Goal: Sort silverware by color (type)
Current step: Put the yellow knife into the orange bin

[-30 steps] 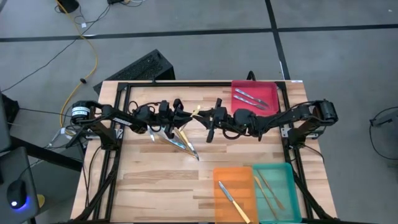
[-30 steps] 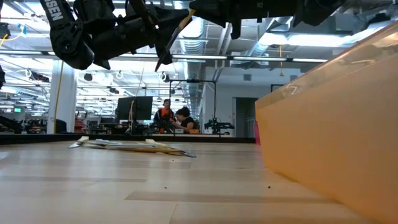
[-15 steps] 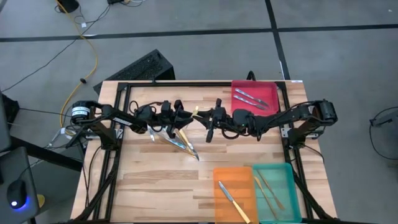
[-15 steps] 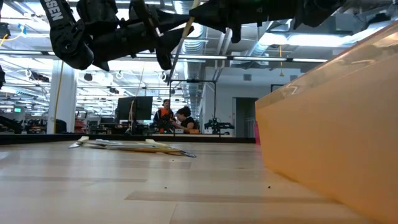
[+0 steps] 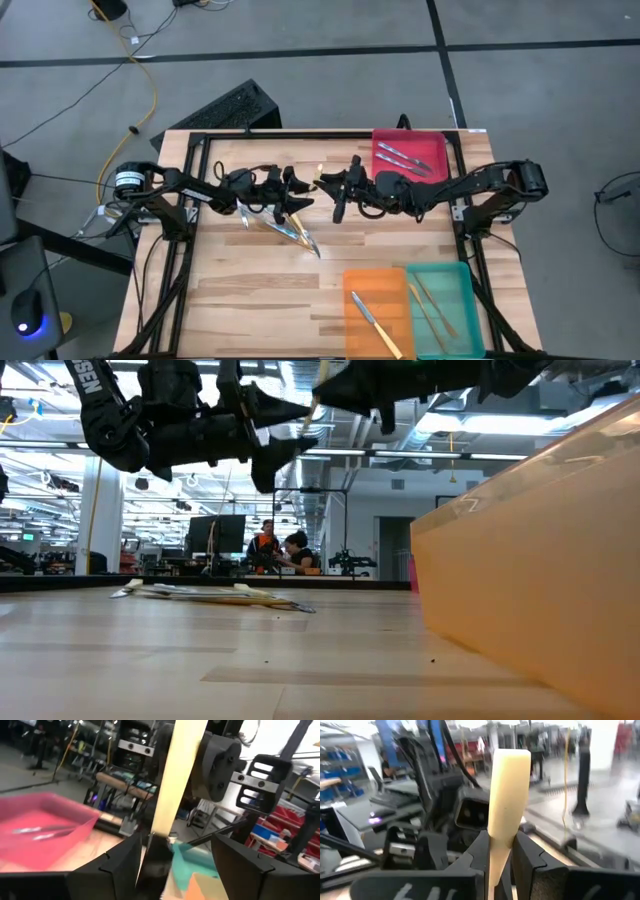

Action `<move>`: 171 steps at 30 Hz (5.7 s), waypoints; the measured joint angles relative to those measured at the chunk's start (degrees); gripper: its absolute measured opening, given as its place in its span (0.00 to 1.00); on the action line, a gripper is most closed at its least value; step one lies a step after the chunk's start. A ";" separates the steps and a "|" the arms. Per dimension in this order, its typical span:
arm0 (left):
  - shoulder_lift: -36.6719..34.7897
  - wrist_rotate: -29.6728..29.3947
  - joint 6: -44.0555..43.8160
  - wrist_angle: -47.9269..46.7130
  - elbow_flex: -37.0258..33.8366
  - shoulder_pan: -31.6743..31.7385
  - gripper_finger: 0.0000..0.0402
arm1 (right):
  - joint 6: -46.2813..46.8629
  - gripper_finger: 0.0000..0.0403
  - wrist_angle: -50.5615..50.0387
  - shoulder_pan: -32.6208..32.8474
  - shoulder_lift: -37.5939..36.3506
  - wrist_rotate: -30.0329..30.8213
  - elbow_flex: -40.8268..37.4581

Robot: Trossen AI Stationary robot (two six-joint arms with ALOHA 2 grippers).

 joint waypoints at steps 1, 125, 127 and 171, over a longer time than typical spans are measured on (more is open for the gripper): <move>0.00 0.04 -0.04 -0.71 0.00 0.35 0.55 | 1.16 0.16 -2.04 -0.26 -0.41 0.36 -0.05; -0.04 13.46 -14.95 -9.86 -0.01 2.91 0.54 | 70.50 0.16 -90.47 33.63 19.47 -11.13 32.52; -0.04 13.46 -14.95 -9.86 -0.01 2.93 0.54 | 71.02 0.16 -90.59 33.73 19.47 -11.02 32.52; -0.04 13.26 -15.03 -9.71 -0.01 2.92 0.54 | 76.40 0.16 -83.36 35.83 19.42 -5.04 26.23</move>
